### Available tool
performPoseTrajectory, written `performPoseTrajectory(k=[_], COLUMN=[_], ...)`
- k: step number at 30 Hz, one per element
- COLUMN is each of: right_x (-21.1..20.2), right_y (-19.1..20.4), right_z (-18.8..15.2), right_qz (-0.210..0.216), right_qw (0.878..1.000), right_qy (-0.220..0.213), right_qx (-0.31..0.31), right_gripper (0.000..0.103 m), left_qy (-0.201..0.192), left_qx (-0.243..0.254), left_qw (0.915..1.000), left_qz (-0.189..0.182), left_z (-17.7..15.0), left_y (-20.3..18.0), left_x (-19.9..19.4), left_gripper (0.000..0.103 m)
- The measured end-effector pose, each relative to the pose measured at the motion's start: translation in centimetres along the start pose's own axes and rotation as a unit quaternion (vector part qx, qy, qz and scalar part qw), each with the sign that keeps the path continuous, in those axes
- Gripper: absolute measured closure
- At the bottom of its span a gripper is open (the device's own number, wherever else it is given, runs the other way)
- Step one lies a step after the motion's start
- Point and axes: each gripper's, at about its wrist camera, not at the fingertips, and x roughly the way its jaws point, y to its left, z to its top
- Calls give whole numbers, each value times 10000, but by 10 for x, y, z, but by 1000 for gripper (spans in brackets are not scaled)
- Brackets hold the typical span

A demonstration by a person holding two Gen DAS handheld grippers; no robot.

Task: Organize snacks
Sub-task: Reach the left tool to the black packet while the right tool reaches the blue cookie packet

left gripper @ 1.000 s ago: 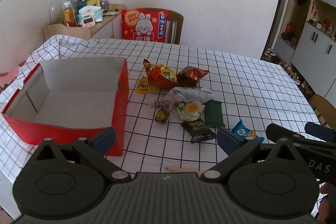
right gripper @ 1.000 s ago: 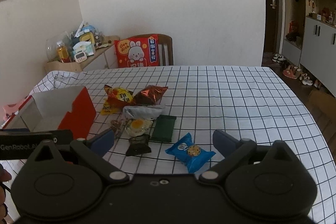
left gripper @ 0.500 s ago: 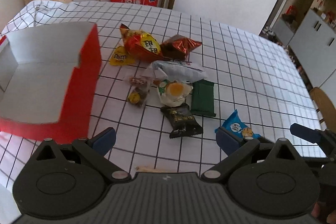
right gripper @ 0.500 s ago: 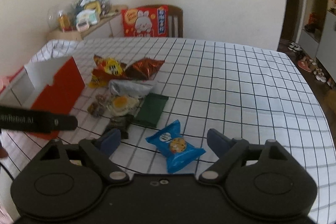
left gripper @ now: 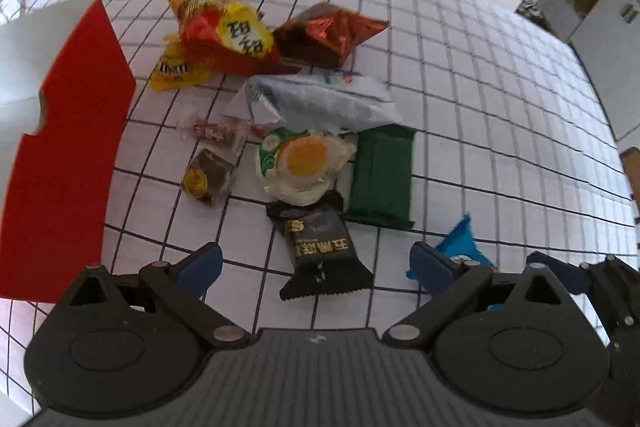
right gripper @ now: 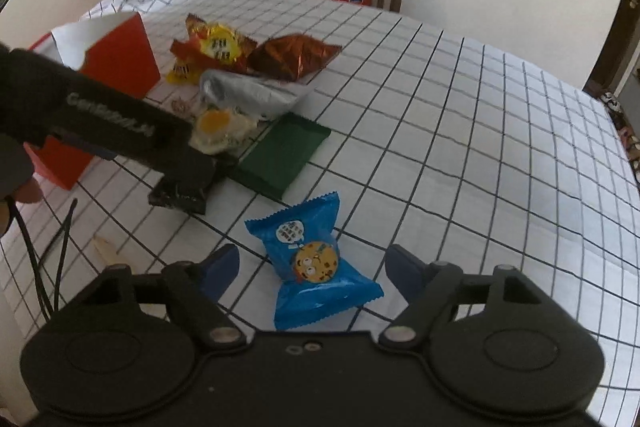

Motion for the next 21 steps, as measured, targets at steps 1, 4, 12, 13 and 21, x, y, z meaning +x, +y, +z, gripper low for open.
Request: performPoseTrajectory(k=[1, 4, 12, 13, 21], right_x=[3, 11, 24, 26, 25], right_y=[-1, -1, 1, 1, 0], right_z=[0, 1, 0, 0, 1], right_qz=[9, 54, 150, 123, 157], right_qw=[10000, 9998, 9988, 9988, 9988], right_qy=[39, 109, 287, 282, 299], right_qx=[-12, -138, -355, -382, -349], right_gripper=[26, 26, 39, 41, 56], left_qy=[55, 178, 417, 430, 515], left_qx=[-25, -51, -122, -161, -418], left_qw=[10000, 9998, 9990, 9989, 9978], left_qz=[13, 52, 111, 107, -27], left_z=[1, 5, 7, 7, 6], left_y=[0, -1, -2, -1, 4], left_x=[4, 13, 29, 29, 31], left_gripper=[3, 5, 18, 19, 47])
